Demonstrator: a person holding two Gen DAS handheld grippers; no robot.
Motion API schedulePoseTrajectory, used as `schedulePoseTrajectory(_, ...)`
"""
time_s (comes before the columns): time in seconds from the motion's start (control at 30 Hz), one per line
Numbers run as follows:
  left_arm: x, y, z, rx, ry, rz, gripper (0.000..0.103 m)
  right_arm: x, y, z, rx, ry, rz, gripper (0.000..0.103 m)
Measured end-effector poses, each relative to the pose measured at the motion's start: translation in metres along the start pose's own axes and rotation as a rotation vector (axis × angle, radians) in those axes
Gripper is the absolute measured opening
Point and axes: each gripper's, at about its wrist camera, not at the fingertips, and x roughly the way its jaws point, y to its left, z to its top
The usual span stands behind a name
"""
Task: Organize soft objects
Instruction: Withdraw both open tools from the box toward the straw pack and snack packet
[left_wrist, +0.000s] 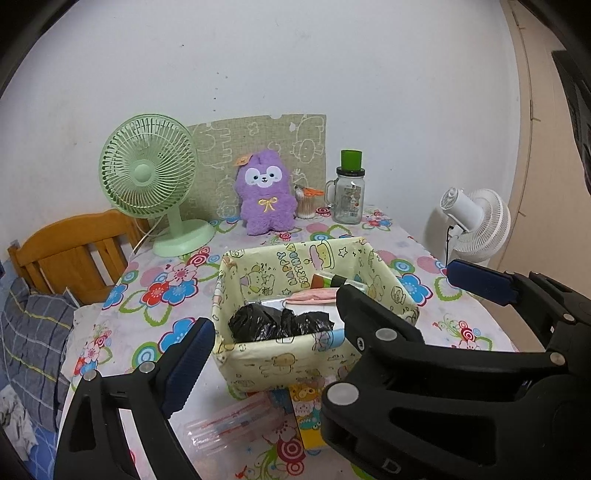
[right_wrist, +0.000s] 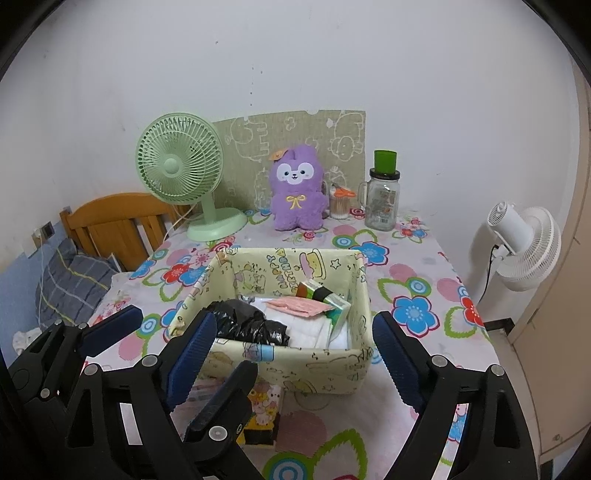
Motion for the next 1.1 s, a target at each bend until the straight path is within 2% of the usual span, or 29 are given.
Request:
schedulePoseTrajectory(0.27, -0.012, -0.001, -0.01, 0.0, -0.004, 0.003, 0.096, -0.013, 0.003, -0.011, -0.002, -0.01, 0.008, 0.096)
schedulePoseTrajectory(0.57, -0.023, 0.001, -0.022, -0.002, -0.001, 0.015, 0.103, -0.026, 0.006, -0.024, -0.005, -0.016, 0.017, 0.101)
schedulePoseTrajectory(1.1, -0.029, 0.007, -0.045, -0.005, 0.012, 0.007, 0.103, -0.032, 0.017, -0.047, -0.016, -0.004, 0.014, 0.102)
